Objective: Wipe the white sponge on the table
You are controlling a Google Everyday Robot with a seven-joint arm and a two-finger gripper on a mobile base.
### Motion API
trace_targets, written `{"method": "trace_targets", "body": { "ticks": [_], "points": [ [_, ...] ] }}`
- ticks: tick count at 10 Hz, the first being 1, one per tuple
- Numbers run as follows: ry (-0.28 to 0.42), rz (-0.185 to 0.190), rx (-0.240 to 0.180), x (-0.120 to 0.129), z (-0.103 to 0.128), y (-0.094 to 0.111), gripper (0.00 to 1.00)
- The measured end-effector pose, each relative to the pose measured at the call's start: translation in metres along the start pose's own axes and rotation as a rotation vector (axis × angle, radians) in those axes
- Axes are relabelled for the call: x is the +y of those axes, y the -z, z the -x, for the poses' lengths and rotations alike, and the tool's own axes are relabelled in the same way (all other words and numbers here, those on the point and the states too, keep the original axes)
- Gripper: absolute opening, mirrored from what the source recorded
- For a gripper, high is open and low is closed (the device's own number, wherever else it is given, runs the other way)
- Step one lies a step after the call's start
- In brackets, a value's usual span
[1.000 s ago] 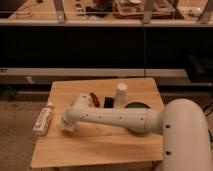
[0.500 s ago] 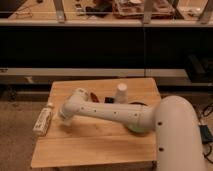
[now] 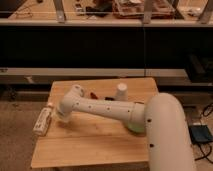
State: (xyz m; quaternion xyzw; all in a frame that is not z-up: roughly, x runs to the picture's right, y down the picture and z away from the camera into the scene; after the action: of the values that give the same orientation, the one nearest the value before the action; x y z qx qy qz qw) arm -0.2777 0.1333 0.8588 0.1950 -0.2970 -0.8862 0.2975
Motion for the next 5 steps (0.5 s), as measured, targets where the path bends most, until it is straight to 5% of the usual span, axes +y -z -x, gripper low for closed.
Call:
{"method": "trace_targets", "body": {
  "ticks": [5],
  "points": [
    [-0.007,-0.016,-0.044,0.011,-0.009,-0.027,0.43]
  ]
}}
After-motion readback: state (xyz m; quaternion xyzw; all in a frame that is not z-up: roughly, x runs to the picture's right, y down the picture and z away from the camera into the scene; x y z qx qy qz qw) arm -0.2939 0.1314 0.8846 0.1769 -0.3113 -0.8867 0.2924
